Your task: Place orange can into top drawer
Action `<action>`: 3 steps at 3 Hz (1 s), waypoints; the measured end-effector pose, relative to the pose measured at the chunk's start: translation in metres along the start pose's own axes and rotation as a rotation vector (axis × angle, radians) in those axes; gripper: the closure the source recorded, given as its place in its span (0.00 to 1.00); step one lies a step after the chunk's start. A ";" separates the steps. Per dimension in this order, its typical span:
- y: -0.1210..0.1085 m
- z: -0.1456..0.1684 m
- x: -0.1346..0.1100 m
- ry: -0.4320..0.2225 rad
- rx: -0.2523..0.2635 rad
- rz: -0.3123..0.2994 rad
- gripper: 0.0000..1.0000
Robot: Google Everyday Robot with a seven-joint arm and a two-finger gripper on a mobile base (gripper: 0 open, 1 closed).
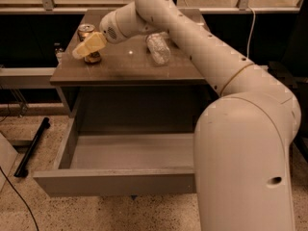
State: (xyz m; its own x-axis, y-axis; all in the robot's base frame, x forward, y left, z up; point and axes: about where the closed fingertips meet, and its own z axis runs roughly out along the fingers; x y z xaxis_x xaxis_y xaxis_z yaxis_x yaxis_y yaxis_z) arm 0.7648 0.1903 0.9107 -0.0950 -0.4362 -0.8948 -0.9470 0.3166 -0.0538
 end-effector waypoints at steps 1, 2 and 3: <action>-0.019 0.016 0.009 -0.064 0.037 0.039 0.18; -0.035 0.030 0.011 -0.127 0.051 0.059 0.41; -0.038 0.040 0.012 -0.171 0.050 0.080 0.65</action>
Offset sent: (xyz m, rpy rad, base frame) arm 0.0685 0.0074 -0.0234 0.2145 -0.0331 -0.1007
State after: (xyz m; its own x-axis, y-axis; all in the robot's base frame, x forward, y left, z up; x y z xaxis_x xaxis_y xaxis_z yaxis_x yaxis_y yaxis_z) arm 0.8120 0.2064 0.8847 -0.1117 -0.2595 -0.9593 -0.9219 0.3875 0.0026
